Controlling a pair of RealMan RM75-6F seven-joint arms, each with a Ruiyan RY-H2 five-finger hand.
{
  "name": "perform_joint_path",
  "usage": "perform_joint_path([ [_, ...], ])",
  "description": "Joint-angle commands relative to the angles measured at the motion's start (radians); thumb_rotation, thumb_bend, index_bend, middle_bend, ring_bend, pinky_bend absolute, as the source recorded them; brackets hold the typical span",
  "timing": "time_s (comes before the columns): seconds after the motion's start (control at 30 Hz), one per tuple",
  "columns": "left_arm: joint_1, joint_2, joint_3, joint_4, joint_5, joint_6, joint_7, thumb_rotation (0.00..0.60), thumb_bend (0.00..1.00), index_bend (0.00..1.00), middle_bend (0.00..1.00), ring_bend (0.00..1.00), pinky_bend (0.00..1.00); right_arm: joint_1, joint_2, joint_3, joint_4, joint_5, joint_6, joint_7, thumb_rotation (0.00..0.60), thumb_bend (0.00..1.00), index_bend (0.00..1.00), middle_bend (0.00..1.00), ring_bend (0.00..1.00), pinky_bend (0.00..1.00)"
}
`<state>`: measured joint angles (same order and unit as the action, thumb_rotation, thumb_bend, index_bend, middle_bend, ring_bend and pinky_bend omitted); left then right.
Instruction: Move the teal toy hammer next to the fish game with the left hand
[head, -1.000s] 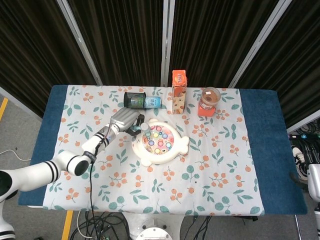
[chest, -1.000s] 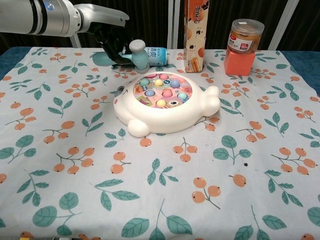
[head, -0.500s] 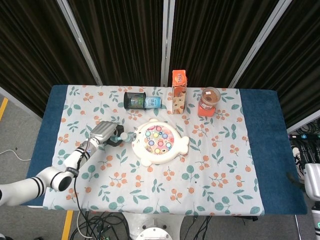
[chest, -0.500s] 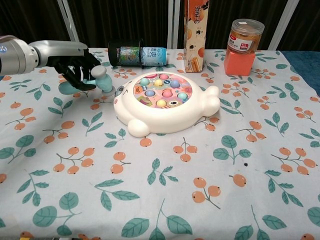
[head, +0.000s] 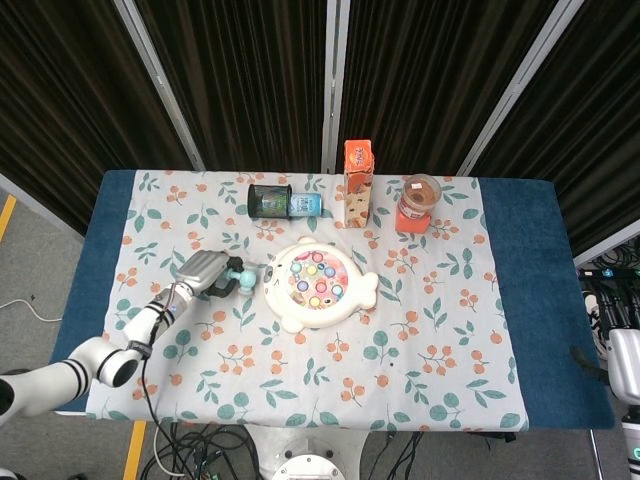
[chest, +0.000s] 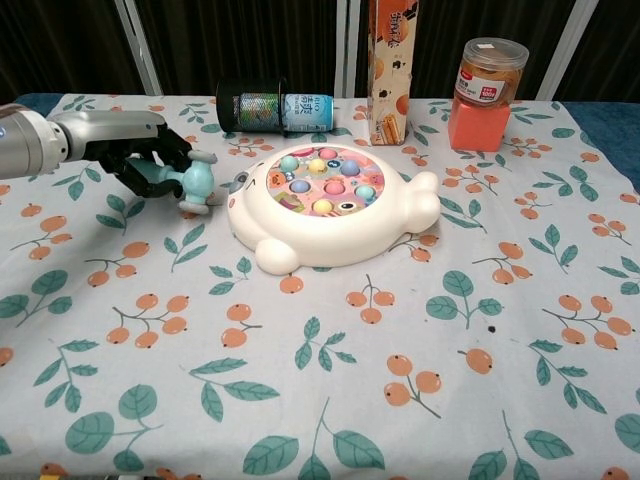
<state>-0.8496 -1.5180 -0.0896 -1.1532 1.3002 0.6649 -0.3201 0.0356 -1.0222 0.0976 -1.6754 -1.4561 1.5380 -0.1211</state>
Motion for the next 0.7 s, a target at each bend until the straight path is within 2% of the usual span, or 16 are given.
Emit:
perform_joint_path([
  [0.03, 0.001, -0.002, 0.003, 0.003, 0.009, -0.004, -0.007, 0.6, 0.54, 0.38, 0.43, 0.29, 0.38, 0.0, 0.0, 0.0, 0.0, -0.002, 0.001, 0.001, 0.6, 0.13, 0.0, 0.13, 0.0, 0.01],
  [0.3, 0.015, 0.005, 0.011, -0.006, 0.034, 0.014, -0.01, 0.6, 0.48, 0.35, 0.41, 0.26, 0.37, -0.004, -0.002, -0.002, 0.0, -0.006, 0.008, 0.002, 0.6, 0.14, 0.0, 0.13, 0.0, 0.01],
  [0.43, 0.024, 0.016, 0.014, -0.016, 0.042, 0.024, -0.012, 0.6, 0.37, 0.33, 0.4, 0.25, 0.36, -0.005, -0.003, -0.002, -0.002, -0.011, 0.011, 0.0, 0.6, 0.14, 0.0, 0.13, 0.0, 0.01],
  [0.57, 0.04, 0.032, 0.014, -0.036, 0.039, 0.042, -0.012, 0.6, 0.25, 0.26, 0.34, 0.19, 0.34, -0.007, -0.002, -0.003, -0.005, -0.016, 0.017, -0.003, 0.6, 0.14, 0.0, 0.13, 0.0, 0.01],
  [0.7, 0.085, 0.062, -0.002, -0.068, 0.032, 0.129, -0.008, 0.6, 0.2, 0.16, 0.24, 0.11, 0.28, -0.01, 0.002, -0.004, -0.008, -0.021, 0.023, -0.005, 0.6, 0.14, 0.0, 0.13, 0.0, 0.01],
])
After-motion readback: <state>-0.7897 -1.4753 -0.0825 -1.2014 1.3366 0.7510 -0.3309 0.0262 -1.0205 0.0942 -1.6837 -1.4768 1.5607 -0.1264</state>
